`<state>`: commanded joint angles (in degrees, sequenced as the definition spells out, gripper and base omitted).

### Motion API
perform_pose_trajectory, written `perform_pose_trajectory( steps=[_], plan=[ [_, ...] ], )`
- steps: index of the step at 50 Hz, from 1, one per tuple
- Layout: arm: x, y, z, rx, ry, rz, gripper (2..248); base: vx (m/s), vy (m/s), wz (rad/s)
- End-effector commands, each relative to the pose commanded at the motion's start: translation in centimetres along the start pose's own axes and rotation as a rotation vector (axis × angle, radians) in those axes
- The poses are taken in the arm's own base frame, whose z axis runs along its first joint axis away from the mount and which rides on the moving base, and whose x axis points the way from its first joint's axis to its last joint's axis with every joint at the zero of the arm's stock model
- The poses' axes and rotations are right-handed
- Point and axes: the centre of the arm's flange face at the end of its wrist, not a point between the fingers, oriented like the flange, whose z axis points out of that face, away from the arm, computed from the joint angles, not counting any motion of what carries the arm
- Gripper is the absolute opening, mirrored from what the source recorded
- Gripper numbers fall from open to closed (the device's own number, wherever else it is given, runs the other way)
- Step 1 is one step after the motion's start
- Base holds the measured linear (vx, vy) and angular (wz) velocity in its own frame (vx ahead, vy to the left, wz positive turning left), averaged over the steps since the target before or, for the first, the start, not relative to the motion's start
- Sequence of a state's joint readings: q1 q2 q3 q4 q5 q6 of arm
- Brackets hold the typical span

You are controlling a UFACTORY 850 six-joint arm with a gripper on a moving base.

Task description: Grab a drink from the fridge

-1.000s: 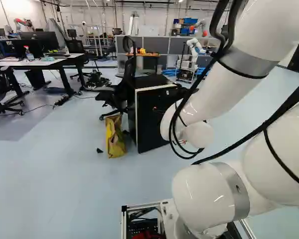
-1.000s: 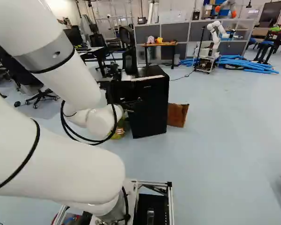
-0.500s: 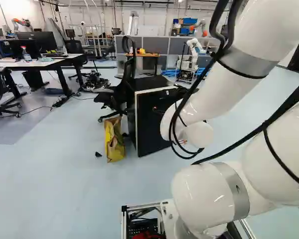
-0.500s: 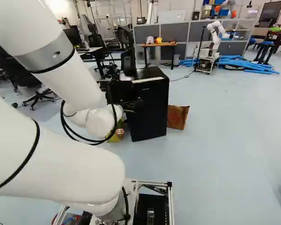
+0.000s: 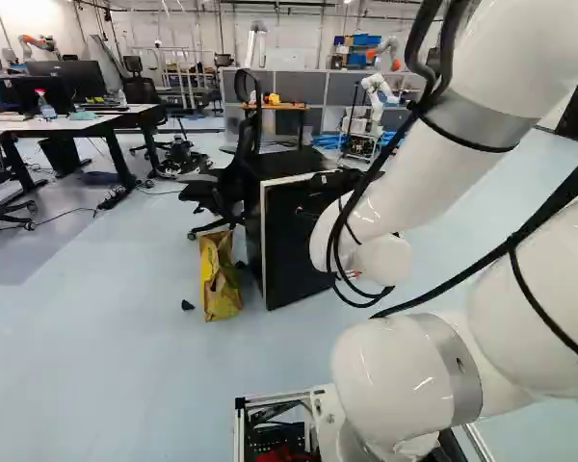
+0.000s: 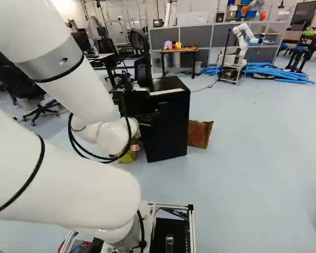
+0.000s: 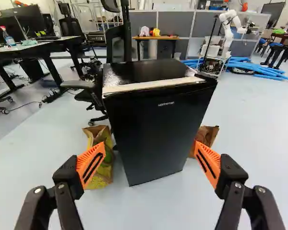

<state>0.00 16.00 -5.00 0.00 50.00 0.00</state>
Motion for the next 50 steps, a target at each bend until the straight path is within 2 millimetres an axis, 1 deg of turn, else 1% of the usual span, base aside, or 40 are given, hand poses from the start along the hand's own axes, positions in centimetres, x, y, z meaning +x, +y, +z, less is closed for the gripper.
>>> perform_pose_trajectory(
  steps=[50],
  plan=[
    [0.0,0.0,0.0,0.0,0.0,0.0,247,0.031,-0.001,-0.004]
  ],
)
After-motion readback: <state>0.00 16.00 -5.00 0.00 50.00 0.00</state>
